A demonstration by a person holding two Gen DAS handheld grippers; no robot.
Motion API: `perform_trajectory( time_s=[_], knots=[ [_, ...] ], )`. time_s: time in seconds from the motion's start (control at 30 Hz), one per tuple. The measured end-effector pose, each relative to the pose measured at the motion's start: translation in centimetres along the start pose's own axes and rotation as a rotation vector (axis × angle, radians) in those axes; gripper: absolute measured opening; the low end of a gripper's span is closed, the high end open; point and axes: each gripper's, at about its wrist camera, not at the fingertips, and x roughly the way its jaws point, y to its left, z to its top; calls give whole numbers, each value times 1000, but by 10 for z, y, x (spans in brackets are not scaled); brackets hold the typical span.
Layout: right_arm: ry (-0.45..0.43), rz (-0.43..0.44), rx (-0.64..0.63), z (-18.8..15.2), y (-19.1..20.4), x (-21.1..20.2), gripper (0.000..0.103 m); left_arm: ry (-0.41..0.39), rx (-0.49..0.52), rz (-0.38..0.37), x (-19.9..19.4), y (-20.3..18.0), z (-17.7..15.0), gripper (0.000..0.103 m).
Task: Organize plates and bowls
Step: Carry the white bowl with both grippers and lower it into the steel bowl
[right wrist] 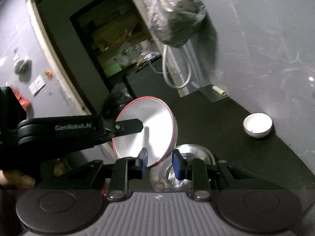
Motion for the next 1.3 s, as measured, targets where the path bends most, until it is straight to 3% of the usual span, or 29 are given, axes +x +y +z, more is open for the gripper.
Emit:
perform_trajectory(
  time_s=[0.33, 0.57, 0.93, 1.3],
  knots=[
    [103, 85, -74, -23, 37, -5, 31, -27, -70, 93, -53, 22, -36, 19],
    [214, 92, -147, -44, 58, 2, 31, 11, -149, 120, -71, 48, -72, 19],
    [365, 33, -214, -69, 61, 8, 31, 161, -203, 159, -59, 56, -117, 19],
    [427, 51, -167, -78, 40, 21, 31, 223, -236, 201, -37, 59, -129, 19]
  ],
)
